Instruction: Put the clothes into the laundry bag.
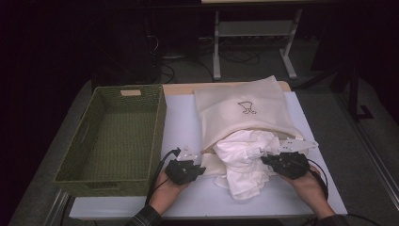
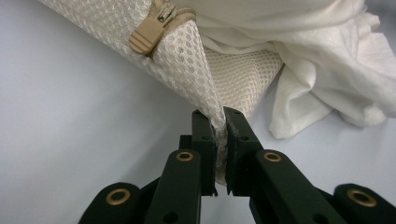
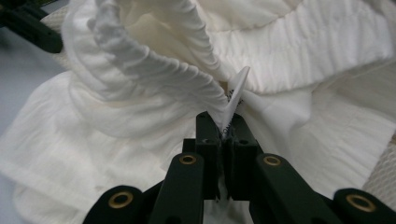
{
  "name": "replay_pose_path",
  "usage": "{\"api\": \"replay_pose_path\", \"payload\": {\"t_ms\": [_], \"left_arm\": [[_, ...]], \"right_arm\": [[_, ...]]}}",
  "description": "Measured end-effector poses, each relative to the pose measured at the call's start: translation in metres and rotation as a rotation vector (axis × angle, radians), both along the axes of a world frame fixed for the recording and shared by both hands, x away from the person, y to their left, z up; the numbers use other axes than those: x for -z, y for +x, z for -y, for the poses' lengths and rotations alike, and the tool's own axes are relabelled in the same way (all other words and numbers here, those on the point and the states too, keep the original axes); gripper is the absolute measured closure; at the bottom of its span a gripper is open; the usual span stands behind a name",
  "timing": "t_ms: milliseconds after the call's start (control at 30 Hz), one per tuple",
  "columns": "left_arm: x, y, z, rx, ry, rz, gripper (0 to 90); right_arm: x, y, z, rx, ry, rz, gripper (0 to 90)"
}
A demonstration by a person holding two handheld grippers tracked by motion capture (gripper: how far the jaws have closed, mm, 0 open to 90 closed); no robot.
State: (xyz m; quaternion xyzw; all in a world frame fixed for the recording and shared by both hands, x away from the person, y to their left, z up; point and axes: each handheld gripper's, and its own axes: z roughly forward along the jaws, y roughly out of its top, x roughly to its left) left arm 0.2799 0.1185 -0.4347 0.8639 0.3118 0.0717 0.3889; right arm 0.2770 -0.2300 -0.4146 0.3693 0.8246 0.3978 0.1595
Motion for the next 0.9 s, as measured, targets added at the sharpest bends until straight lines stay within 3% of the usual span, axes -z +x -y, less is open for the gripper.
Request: {"api": "replay_pose_path", "payload": {"t_ms": [900], "left_arm": [[0.001,-0.001,0.002,0.006,-0.002,-0.002,83.9]], "right_arm": [[0.009,0.079,0.012,0.206,-0.045,0.014,84.1]]}}
